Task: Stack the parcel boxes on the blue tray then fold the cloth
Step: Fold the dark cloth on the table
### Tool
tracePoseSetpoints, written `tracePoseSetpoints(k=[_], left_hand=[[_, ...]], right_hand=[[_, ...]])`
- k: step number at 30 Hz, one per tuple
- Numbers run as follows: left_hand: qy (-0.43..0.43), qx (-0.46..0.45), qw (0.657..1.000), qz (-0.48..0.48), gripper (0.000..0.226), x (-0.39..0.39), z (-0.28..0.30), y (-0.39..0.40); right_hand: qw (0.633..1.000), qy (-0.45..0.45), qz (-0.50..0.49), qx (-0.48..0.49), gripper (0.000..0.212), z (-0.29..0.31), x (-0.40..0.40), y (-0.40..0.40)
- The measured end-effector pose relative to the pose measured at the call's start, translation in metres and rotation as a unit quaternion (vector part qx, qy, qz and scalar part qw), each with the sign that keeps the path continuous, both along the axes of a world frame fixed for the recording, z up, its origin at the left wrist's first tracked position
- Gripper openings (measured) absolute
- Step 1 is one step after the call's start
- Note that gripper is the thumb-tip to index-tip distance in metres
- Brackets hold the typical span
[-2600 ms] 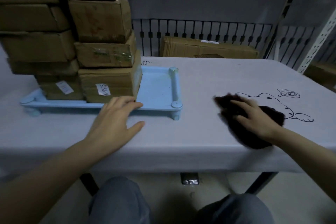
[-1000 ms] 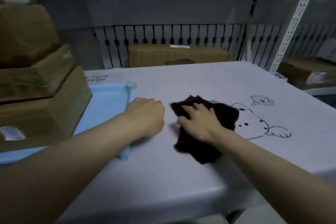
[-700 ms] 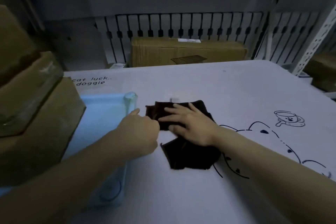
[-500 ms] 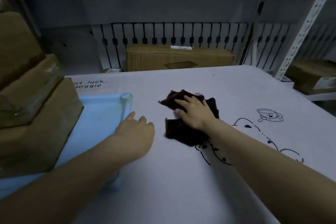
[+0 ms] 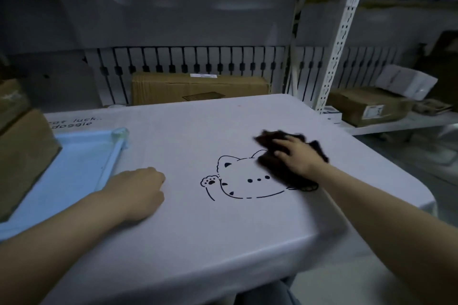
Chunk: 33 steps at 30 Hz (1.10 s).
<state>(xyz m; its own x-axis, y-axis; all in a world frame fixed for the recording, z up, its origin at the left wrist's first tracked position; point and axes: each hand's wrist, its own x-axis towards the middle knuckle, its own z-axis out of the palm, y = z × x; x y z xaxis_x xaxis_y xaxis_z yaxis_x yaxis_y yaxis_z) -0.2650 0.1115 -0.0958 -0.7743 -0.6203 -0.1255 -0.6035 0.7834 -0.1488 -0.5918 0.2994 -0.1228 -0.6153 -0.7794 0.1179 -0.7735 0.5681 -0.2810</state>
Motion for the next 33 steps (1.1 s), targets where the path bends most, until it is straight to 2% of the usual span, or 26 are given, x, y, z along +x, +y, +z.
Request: tracePoseSetpoints(k=[3,5,6,8,9,11,12,13,15,18,20,21,23,26,29,31,33], left_hand=[[0.019,0.011,1.0,-0.004,0.024,-0.006,0.011,-0.003],[0.036,0.021,0.999,0.015,0.024,-0.014,0.017,-0.008],[0.038,0.025,0.999,0.019,0.024,-0.02,0.017,-0.011],[0.03,0.028,0.999,0.035,0.019,-0.034,0.016,-0.023],[0.018,0.033,0.998,0.044,0.017,-0.04,0.017,-0.023],[0.009,0.058,0.996,0.064,0.022,-0.053,0.014,-0.034],[0.015,0.076,0.994,0.07,0.031,-0.058,0.012,-0.042],[0.018,0.09,0.993,0.079,0.039,-0.063,0.013,-0.049],[0.006,0.094,0.992,0.087,0.05,-0.073,0.019,-0.061],[-0.008,0.107,0.989,0.104,0.058,-0.085,0.031,-0.082],[-0.013,0.128,0.986,0.107,0.061,-0.092,0.036,-0.097],[-0.014,0.135,0.985,0.104,0.06,-0.094,0.037,-0.105],[-0.016,0.115,0.99,0.083,0.06,-0.097,0.036,-0.116],[-0.016,0.07,0.996,0.045,0.062,-0.093,0.034,-0.121],[-0.023,0.049,0.998,0.023,0.062,-0.094,0.029,-0.128],[-0.027,0.052,0.998,0.019,0.062,-0.097,0.028,-0.129],[-0.041,0.054,0.997,0.023,0.063,-0.097,0.028,-0.129]], right_hand=[[0.979,-0.032,-0.198,0.045,0.061,0.002,-0.024,-0.002],[0.977,-0.051,-0.196,0.068,0.077,0.009,-0.004,-0.031],[0.986,-0.046,-0.141,0.074,0.082,0.012,0.015,-0.046],[0.997,-0.013,0.054,0.058,0.078,0.011,0.063,-0.078],[0.986,0.001,0.161,0.041,0.071,0.01,0.088,-0.082],[0.936,-0.004,0.352,0.002,0.055,0.004,0.116,-0.088],[0.912,-0.017,0.41,0.003,0.051,0.003,0.112,-0.094],[0.903,-0.03,0.429,0.01,0.048,0.003,0.095,-0.103],[0.933,-0.033,0.357,-0.001,0.048,0.0,0.044,-0.126],[0.994,0.011,0.109,-0.016,0.053,-0.009,-0.032,-0.167],[0.999,0.01,-0.033,0.022,0.05,-0.009,-0.047,-0.192],[0.997,0.003,-0.067,0.034,0.048,-0.007,-0.044,-0.207],[0.998,0.01,-0.05,0.027,0.046,-0.002,-0.028,-0.24],[0.994,0.002,0.109,0.0,0.049,0.002,0.008,-0.296],[0.961,-0.026,0.275,-0.001,0.05,0.005,0.052,-0.338],[0.949,-0.039,0.314,0.002,0.048,0.005,0.067,-0.352],[0.952,-0.049,0.302,0.008,0.046,0.006,0.062,-0.36]])
